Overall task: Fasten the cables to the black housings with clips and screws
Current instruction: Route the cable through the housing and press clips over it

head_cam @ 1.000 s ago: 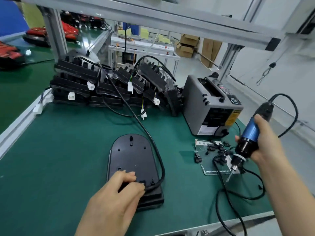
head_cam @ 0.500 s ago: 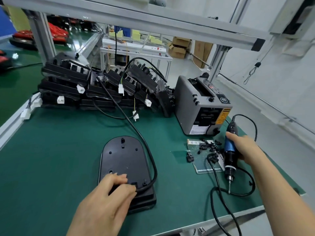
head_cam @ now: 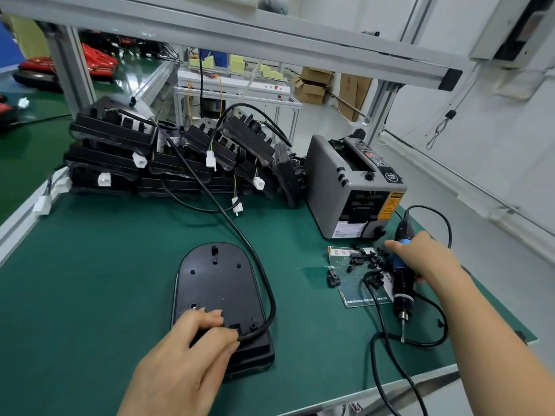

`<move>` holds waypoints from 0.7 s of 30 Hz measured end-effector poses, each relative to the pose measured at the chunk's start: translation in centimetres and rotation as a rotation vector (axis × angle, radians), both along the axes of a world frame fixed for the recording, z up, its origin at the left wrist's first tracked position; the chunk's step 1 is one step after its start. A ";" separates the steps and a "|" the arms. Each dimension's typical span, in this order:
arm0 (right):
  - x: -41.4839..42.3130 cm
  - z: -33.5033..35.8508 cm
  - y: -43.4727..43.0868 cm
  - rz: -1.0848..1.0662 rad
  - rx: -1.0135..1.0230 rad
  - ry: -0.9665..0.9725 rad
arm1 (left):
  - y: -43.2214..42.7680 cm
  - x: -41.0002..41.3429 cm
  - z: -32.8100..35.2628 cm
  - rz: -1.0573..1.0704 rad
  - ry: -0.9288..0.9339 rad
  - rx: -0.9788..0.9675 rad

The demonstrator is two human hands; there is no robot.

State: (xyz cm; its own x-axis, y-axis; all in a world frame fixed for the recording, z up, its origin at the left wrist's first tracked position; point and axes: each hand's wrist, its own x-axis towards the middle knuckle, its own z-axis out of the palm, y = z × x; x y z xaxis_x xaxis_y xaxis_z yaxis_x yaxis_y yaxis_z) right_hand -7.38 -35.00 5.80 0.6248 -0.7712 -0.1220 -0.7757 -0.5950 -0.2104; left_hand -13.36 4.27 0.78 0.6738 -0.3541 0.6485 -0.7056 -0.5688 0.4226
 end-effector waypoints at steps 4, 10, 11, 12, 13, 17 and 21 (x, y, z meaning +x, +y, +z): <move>-0.2 0.0 0.0 0.041 -0.048 0.068 | 0.0 0.0 0.0 -0.013 -0.002 -0.017; -0.5 1.4 1.1 0.084 -0.194 0.048 | -0.1 0.0 -0.1 -0.023 -0.009 -0.036; -0.5 1.8 1.3 0.103 -0.248 -0.059 | -0.1 0.0 -0.1 -0.025 -0.010 -0.040; -0.3 2.1 1.7 0.134 -0.265 -0.209 | -0.1 0.0 -0.1 -0.026 -0.013 -0.040; 0.0 2.5 2.1 0.172 -0.215 -0.358 | -0.1 0.1 -0.1 -0.026 -0.014 -0.037; 2.1 3.0 3.4 0.158 0.480 -0.714 | 0.0 0.0 0.0 -0.017 0.002 -0.020; 3.7 2.4 3.0 -0.011 0.784 -0.766 | -0.2 0.0 0.0 -0.009 -0.012 -0.040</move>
